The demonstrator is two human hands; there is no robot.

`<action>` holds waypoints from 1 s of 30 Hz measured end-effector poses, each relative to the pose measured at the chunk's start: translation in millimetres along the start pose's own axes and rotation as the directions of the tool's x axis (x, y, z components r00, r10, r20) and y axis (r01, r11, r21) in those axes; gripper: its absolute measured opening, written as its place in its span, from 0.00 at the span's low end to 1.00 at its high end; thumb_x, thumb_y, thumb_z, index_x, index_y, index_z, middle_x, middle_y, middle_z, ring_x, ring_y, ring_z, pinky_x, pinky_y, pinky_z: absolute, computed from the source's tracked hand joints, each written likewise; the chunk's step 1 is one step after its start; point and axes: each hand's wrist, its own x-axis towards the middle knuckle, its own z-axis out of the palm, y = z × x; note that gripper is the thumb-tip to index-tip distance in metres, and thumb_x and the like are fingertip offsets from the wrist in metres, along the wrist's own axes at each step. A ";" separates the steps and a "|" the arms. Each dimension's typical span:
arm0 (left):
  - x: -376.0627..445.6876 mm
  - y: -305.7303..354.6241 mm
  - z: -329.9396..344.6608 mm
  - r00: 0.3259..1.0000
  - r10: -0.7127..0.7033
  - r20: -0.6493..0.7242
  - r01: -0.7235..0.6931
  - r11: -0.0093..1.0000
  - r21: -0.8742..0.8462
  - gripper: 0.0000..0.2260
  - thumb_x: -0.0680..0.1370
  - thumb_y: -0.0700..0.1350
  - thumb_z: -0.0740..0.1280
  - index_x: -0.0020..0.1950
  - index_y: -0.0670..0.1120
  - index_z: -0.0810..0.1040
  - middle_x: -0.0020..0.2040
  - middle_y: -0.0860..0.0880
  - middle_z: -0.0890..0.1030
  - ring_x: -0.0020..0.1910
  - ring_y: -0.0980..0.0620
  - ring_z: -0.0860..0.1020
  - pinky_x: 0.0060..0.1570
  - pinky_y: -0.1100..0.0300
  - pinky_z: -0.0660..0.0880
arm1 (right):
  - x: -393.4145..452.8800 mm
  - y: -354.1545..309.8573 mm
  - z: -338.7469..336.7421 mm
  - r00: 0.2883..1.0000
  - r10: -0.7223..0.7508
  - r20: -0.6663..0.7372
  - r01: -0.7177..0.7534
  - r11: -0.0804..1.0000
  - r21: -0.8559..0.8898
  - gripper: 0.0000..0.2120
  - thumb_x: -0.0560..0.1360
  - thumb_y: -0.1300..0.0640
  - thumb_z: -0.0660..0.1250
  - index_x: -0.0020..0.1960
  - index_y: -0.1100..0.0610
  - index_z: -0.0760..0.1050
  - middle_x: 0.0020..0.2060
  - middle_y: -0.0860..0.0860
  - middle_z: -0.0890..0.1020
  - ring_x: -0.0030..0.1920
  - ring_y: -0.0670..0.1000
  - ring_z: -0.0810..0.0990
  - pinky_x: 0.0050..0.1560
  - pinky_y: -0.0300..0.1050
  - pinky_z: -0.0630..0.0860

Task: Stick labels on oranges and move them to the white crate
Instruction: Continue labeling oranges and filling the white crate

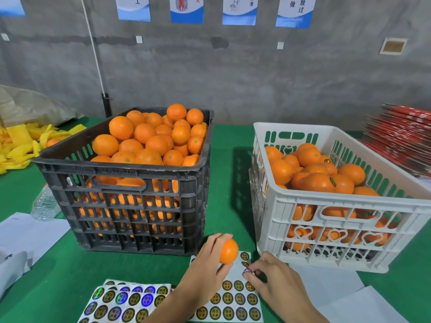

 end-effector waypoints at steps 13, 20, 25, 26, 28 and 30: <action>0.4 -1.5 -0.3 1.000 0.017 -0.003 -0.017 0.999 0.029 0.29 0.82 0.56 0.66 0.76 0.67 0.53 0.73 0.67 0.57 0.68 0.64 0.67 0.60 0.78 0.64 | -4.0 -8.6 -6.6 0.926 -0.371 -0.075 0.349 0.914 -0.206 0.07 0.67 0.46 0.77 0.39 0.44 0.79 0.37 0.42 0.75 0.29 0.43 0.72 0.30 0.36 0.69; 2.7 1.3 -1.2 1.000 -0.010 0.000 0.010 1.000 -0.021 0.28 0.81 0.54 0.68 0.76 0.65 0.57 0.72 0.66 0.61 0.69 0.65 0.67 0.69 0.66 0.68 | 7.3 -33.5 3.1 0.988 0.133 -0.075 -0.060 0.792 0.608 0.03 0.77 0.48 0.72 0.45 0.42 0.82 0.43 0.43 0.80 0.42 0.45 0.78 0.42 0.36 0.74; 9.1 12.7 -10.6 0.996 -0.026 -0.085 0.017 0.994 -0.111 0.29 0.79 0.54 0.71 0.72 0.70 0.58 0.70 0.68 0.65 0.65 0.67 0.71 0.62 0.73 0.68 | 20.9 -42.4 -2.3 0.970 0.183 -0.163 -0.056 0.814 0.578 0.04 0.74 0.46 0.74 0.43 0.43 0.80 0.45 0.41 0.79 0.44 0.45 0.78 0.44 0.37 0.75; 12.4 18.5 -15.8 0.993 -0.022 -0.120 0.006 0.990 -0.139 0.29 0.79 0.54 0.71 0.72 0.70 0.59 0.69 0.68 0.66 0.66 0.66 0.71 0.63 0.71 0.68 | 24.2 -46.1 -8.0 0.963 0.172 -0.209 -0.024 0.823 0.568 0.04 0.74 0.46 0.74 0.44 0.43 0.80 0.46 0.41 0.78 0.43 0.46 0.78 0.42 0.37 0.74; 21.8 33.6 -30.6 0.980 0.005 -0.200 -0.045 0.980 -0.194 0.28 0.79 0.53 0.71 0.72 0.70 0.60 0.68 0.69 0.68 0.67 0.64 0.71 0.65 0.65 0.71 | 31.6 -58.0 -24.4 0.940 0.143 -0.309 0.060 0.824 0.563 0.04 0.75 0.49 0.74 0.45 0.43 0.79 0.46 0.41 0.77 0.42 0.46 0.78 0.40 0.36 0.73; 34.9 52.0 -50.4 0.964 0.043 -0.262 -0.105 0.968 -0.226 0.28 0.79 0.52 0.70 0.72 0.71 0.61 0.68 0.69 0.68 0.68 0.62 0.72 0.66 0.59 0.74 | 39.0 -71.2 -48.1 0.902 0.127 -0.412 0.141 0.817 0.560 0.07 0.76 0.51 0.74 0.50 0.42 0.78 0.47 0.41 0.77 0.42 0.47 0.78 0.39 0.36 0.73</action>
